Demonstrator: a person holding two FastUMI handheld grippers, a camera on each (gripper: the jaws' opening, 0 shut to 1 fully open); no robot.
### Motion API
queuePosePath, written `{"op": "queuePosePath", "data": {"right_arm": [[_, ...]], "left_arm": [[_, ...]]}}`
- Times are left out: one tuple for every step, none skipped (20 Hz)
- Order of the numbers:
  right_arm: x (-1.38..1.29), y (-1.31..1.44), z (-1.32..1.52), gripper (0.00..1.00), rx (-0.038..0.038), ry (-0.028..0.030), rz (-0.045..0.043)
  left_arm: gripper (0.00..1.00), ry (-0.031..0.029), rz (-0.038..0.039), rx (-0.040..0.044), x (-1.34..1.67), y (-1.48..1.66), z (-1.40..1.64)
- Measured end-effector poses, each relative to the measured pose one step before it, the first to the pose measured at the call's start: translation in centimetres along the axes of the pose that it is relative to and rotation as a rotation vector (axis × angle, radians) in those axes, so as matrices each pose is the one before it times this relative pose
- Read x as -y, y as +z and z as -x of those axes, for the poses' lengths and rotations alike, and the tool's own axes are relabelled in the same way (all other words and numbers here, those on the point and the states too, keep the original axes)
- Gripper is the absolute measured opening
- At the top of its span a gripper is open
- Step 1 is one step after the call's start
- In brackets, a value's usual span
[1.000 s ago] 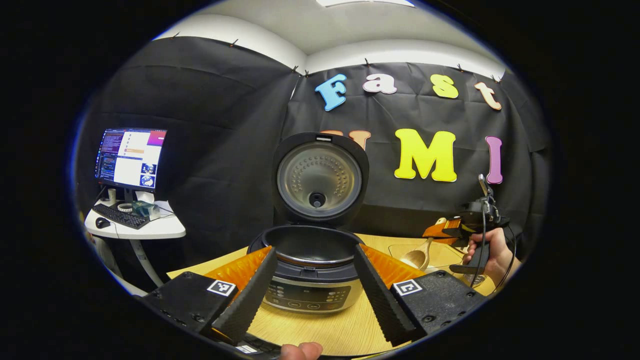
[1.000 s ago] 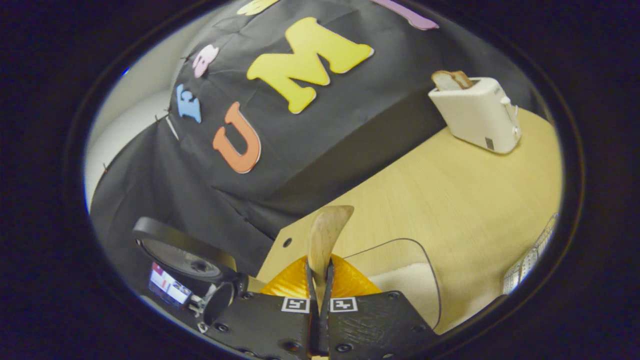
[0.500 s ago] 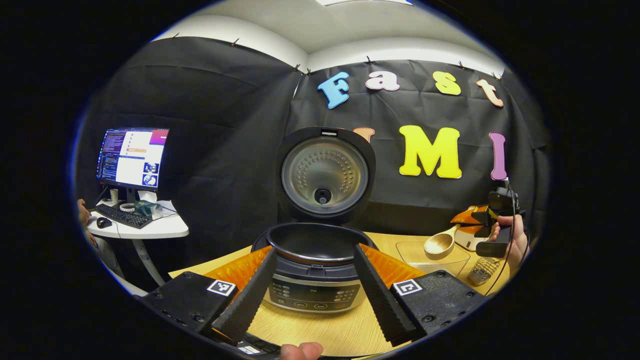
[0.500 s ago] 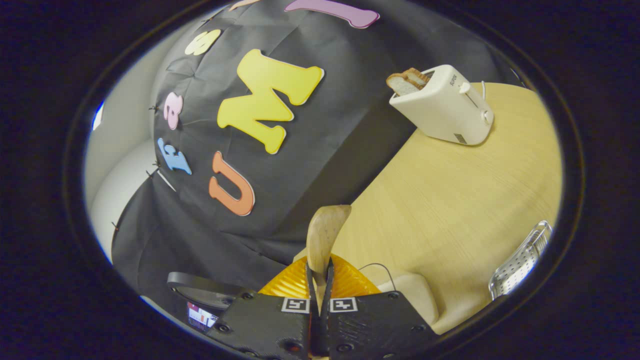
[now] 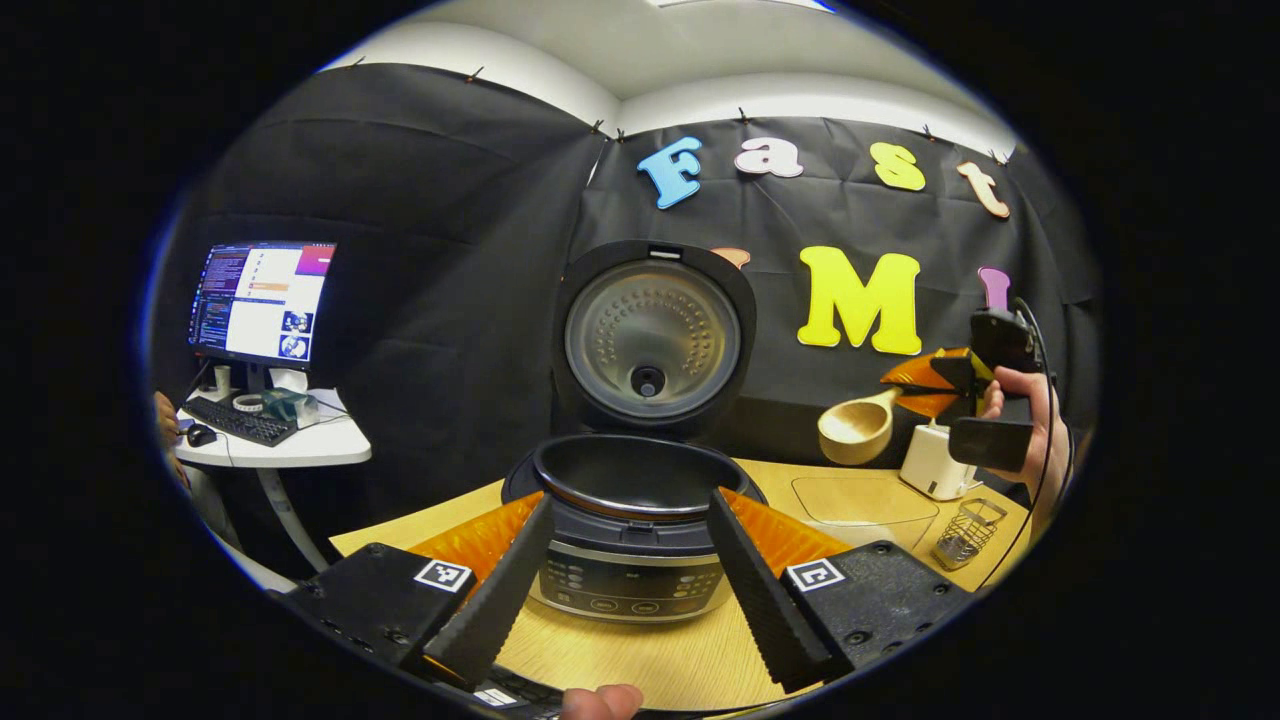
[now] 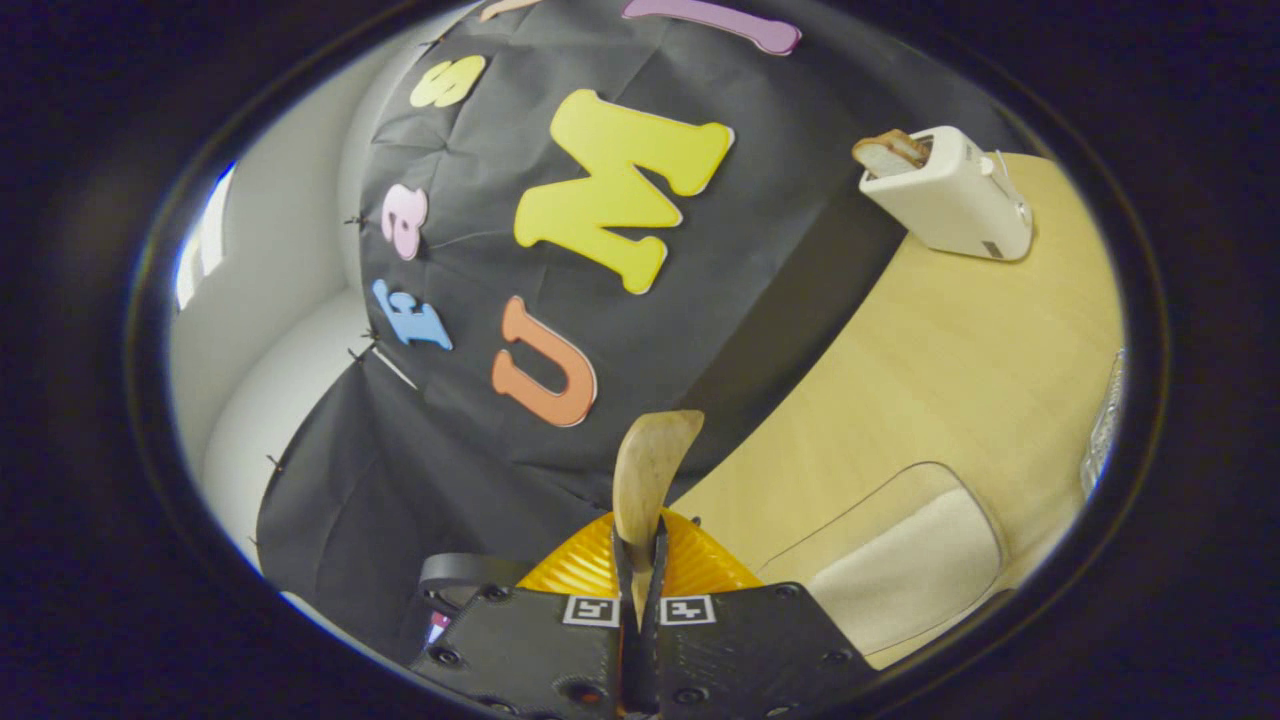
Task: Close the left gripper, press the button to open the rice cooker; take a wooden spoon from the chopstick holder with the right hand, scoop a spoonful of rice and pour it into the rice cooker, then put the wooden spoon back into the chopstick holder.
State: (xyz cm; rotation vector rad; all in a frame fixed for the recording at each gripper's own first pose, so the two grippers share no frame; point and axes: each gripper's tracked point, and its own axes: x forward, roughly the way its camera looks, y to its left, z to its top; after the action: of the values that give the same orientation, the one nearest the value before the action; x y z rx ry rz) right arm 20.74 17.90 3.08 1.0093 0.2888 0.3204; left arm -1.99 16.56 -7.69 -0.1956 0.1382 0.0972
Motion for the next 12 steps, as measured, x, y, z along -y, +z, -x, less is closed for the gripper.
{"op": "queuePosePath", "data": {"right_arm": [[-1.075,-0.949,-0.589,0.0,-0.01046,0.0104,0.00956],[-1.043,-1.085,-0.497,0.0,-0.01411,0.01062,0.00124],[-0.985,-1.226,-0.474,0.0,-0.01966,0.01067,-0.00138],[-0.833,-1.2,-0.571,0.0,-0.02004,0.00904,0.00273],[-0.773,-1.165,-0.518,0.0,-0.01475,0.00475,0.00761],[-0.643,-1.207,-0.678,0.0,-0.0176,0.00117,0.01477],[-0.627,-1.107,-0.604,0.0,-0.01408,0.00034,0.0196],[-0.651,-0.924,-0.595,0.0,-0.0084,0.00265,0.02734],[-0.687,-0.845,-0.446,0.0,-0.00385,0.00074,0.03893],[-0.518,-0.615,-0.418,0.0,0.00592,-0.00218,0.05006],[-0.351,-0.539,-0.373,0.0,0.01138,-0.00858,0.05148],[-0.332,-0.427,-0.349,0.0,0.00914,-0.00738,0.05201]], "left_arm": [[0.98,-0.00013,-0.00262,-0.00193,-0.287,0.059,0.095],[0.98,-0.00419,-0.00587,0.00182,-0.144,0.174,0.072],[0.99,0.00023,-0.00426,0.00516,-0.329,0.22,0.115],[0.98,0.0033,-0.00109,0.00324,-0.428,0.138,0.184],[0.98,0.00399,0.00164,0.00369,-0.556,0.128,0.087],[0.98,0.00686,0.00499,0.0023,-0.456,0.143,0.102],[0.98,0.00771,0.00821,-0.00068,-0.577,-0.012,0.036],[0.98,0.00701,0.00801,-0.00435,-0.529,-0.06,0.0],[0.98,0.00739,0.00448,-0.00351,-0.482,-0.056,0.049],[0.98,0.00735,-0.0011,-0.00276,-0.403,0.012,0.032],[0.98,0.00757,-0.00384,-0.00204,-0.278,-0.015,0.049],[0.98,0.00317,-0.00419,-0.00237,-0.277,0.014,0.108]]}}
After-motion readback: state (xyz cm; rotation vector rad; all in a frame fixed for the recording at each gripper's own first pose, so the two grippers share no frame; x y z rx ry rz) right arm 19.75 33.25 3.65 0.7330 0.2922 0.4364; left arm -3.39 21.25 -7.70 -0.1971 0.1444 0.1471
